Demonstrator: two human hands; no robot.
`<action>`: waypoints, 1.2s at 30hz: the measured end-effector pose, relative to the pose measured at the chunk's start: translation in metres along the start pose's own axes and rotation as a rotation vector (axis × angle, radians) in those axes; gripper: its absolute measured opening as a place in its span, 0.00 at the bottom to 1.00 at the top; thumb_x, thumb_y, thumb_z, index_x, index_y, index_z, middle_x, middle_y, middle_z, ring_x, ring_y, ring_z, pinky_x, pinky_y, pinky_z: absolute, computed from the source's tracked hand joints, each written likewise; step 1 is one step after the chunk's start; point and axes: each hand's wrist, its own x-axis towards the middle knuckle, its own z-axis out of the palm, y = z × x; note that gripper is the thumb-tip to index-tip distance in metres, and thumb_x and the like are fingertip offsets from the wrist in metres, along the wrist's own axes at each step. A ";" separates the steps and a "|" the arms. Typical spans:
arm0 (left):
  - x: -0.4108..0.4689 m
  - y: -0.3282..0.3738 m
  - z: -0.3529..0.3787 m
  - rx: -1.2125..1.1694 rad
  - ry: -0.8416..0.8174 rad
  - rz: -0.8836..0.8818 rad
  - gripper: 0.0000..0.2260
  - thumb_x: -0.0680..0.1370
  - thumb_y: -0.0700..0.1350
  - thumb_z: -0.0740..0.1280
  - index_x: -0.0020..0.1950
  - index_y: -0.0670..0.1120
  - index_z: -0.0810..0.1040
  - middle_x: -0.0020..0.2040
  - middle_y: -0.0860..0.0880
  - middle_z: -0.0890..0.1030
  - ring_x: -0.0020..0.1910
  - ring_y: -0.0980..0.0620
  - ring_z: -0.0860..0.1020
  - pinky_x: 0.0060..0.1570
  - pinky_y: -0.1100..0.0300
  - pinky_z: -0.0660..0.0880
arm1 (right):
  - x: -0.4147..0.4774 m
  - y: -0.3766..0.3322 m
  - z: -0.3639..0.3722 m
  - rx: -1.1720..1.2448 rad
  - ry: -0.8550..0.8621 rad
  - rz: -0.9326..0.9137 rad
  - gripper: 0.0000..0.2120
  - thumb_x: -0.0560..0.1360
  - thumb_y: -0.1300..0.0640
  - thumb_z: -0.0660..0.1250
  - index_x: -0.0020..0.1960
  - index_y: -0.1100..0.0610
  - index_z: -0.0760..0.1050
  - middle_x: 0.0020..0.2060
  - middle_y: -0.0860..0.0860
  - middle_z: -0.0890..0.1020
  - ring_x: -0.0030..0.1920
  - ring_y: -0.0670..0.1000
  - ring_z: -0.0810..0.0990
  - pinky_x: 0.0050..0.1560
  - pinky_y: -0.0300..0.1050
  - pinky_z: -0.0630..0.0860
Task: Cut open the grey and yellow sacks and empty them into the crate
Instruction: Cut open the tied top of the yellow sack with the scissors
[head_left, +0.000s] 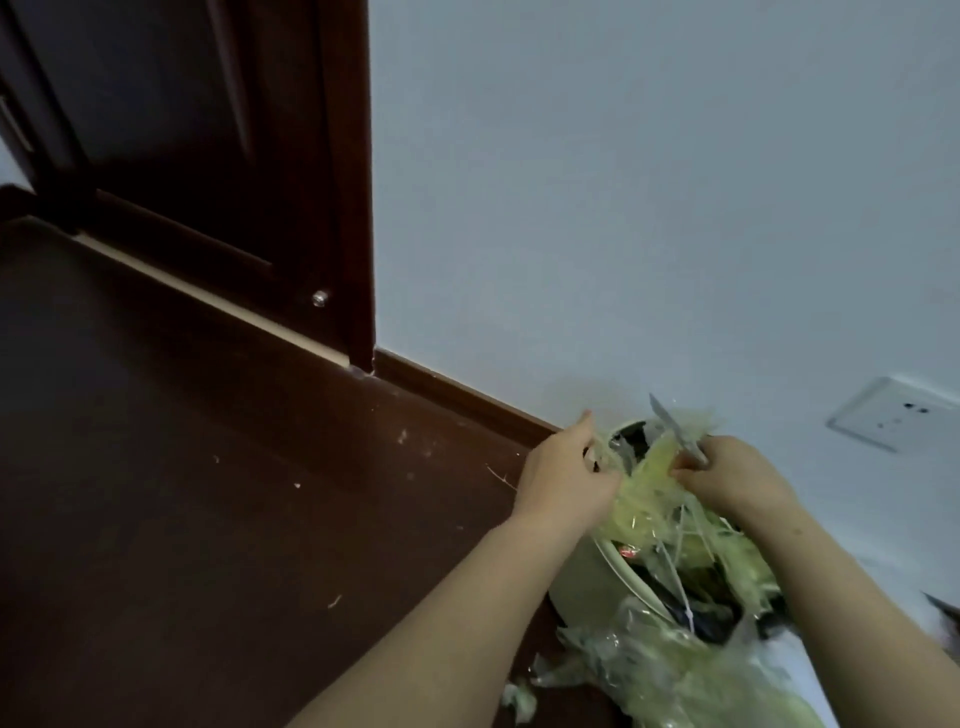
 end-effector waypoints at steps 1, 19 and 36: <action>-0.001 -0.003 0.005 0.000 -0.024 0.014 0.28 0.77 0.45 0.65 0.76 0.53 0.60 0.63 0.50 0.76 0.56 0.53 0.77 0.54 0.57 0.76 | 0.001 0.002 0.004 -0.022 0.004 0.006 0.06 0.73 0.59 0.64 0.42 0.58 0.80 0.39 0.57 0.82 0.41 0.57 0.81 0.40 0.47 0.76; -0.002 -0.022 0.031 0.288 0.117 -0.025 0.08 0.75 0.49 0.70 0.54 0.50 0.82 0.54 0.53 0.74 0.52 0.52 0.74 0.50 0.59 0.73 | -0.014 0.004 -0.032 1.094 0.243 0.195 0.03 0.72 0.62 0.69 0.41 0.61 0.77 0.29 0.52 0.70 0.14 0.42 0.59 0.16 0.31 0.55; -0.050 -0.029 -0.145 0.232 0.559 -0.322 0.08 0.77 0.45 0.62 0.50 0.52 0.80 0.50 0.51 0.81 0.50 0.50 0.79 0.51 0.55 0.77 | -0.069 -0.206 0.002 1.171 -0.544 -0.304 0.10 0.70 0.62 0.70 0.49 0.67 0.77 0.26 0.51 0.71 0.17 0.43 0.57 0.18 0.32 0.52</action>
